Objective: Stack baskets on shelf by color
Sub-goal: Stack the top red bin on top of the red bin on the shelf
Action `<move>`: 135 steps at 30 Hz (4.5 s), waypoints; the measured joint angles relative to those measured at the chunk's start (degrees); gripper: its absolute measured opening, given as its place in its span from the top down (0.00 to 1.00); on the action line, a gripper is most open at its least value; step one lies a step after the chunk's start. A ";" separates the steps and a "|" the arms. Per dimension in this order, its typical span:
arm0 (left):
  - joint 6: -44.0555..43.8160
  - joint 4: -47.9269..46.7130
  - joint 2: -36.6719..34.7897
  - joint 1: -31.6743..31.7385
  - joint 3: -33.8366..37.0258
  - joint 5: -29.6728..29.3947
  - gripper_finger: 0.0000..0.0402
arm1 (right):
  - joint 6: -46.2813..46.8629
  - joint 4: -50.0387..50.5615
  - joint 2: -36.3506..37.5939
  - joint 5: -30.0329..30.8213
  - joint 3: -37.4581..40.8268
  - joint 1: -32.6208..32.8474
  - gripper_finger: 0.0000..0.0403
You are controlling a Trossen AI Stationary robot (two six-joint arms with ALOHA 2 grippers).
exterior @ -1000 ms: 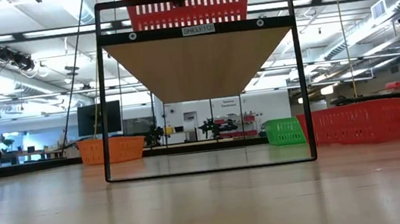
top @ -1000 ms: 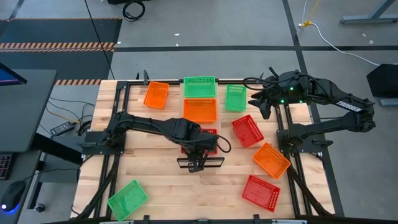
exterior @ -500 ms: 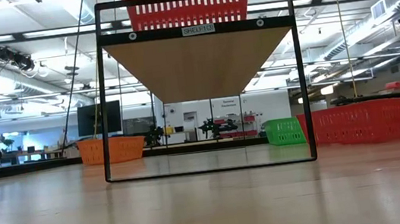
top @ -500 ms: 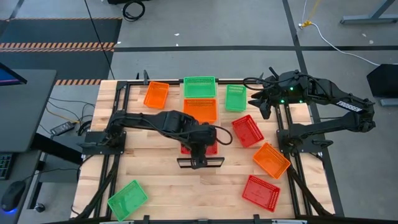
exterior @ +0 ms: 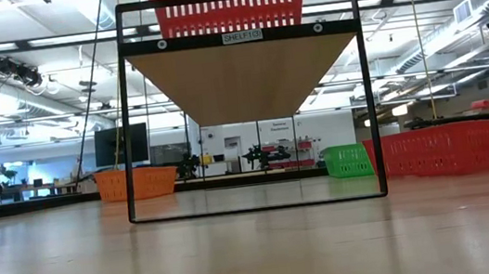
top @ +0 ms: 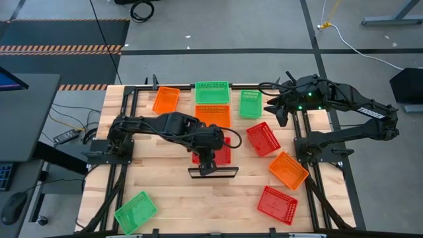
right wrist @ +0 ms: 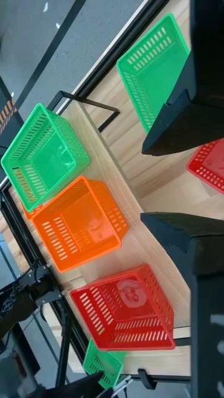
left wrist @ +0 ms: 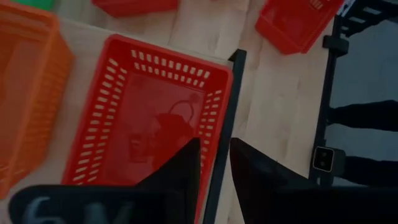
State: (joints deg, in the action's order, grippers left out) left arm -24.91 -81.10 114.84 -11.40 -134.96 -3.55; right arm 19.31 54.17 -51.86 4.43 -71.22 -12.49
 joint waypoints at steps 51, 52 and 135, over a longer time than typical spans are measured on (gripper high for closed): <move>7.63 36.29 -20.19 -4.86 19.99 -22.41 0.92 | 6.15 24.89 -14.59 0.17 -0.02 -2.85 0.35; 7.77 36.67 -20.90 -4.67 20.12 -22.21 0.92 | 6.07 24.88 -14.44 0.14 -0.02 -3.03 0.35; -1.46 61.44 -43.64 -2.73 49.48 -10.87 0.96 | 10.82 -5.31 -13.01 -5.83 38.71 -3.87 0.97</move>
State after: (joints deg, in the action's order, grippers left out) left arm -26.37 -19.66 71.20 -14.13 -85.47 -14.41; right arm 30.13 48.86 -64.87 -1.40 -32.51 -16.36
